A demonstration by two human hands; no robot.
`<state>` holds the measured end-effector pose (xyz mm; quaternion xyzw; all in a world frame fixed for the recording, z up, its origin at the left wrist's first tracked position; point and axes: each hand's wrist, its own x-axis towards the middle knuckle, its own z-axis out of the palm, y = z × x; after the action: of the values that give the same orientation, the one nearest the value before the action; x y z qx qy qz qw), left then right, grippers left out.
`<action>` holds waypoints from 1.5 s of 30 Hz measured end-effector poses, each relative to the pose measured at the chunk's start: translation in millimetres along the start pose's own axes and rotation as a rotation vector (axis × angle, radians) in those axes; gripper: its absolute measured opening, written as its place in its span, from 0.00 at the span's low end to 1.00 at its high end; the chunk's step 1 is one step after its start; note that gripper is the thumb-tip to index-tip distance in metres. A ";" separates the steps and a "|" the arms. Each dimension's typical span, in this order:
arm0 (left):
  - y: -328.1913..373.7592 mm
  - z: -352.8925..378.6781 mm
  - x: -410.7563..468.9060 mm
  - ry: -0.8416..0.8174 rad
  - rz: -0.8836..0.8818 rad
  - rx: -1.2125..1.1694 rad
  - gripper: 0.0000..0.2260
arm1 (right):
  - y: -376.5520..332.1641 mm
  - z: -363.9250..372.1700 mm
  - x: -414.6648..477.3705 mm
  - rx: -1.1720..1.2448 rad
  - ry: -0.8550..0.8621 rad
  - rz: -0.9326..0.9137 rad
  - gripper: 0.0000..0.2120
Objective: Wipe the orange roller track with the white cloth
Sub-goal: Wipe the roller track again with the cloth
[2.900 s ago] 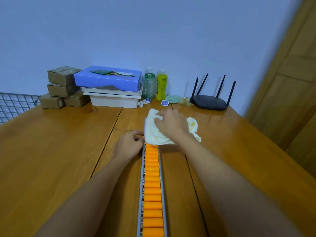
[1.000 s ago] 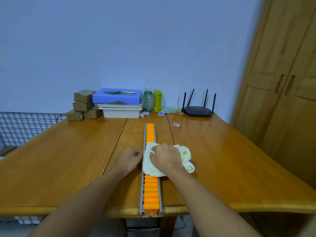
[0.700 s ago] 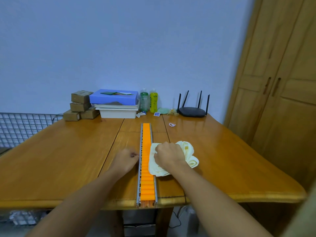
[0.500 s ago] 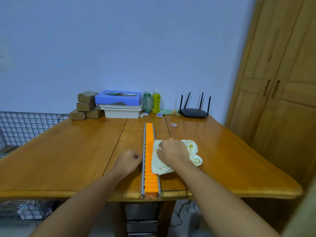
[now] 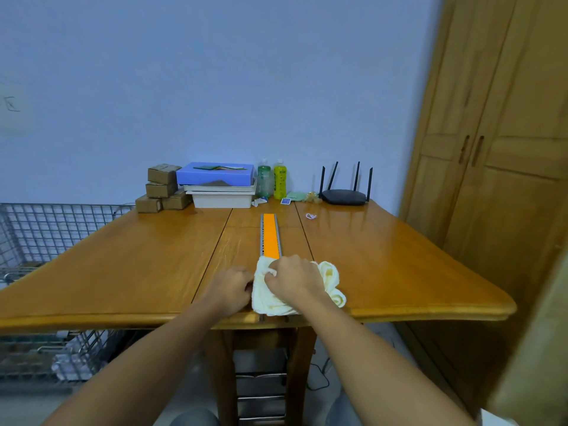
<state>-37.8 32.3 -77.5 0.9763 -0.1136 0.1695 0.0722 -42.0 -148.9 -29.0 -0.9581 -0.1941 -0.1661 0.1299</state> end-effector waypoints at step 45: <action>-6.4 -30.0 55.0 -0.118 -0.070 -0.042 0.06 | 75.4 -48.5 42.1 -0.108 0.019 0.131 0.16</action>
<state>4.7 33.0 -31.1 0.9862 -0.0871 0.1068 0.0916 12.8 -217.4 16.8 -0.9727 -0.1206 -0.1767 0.0902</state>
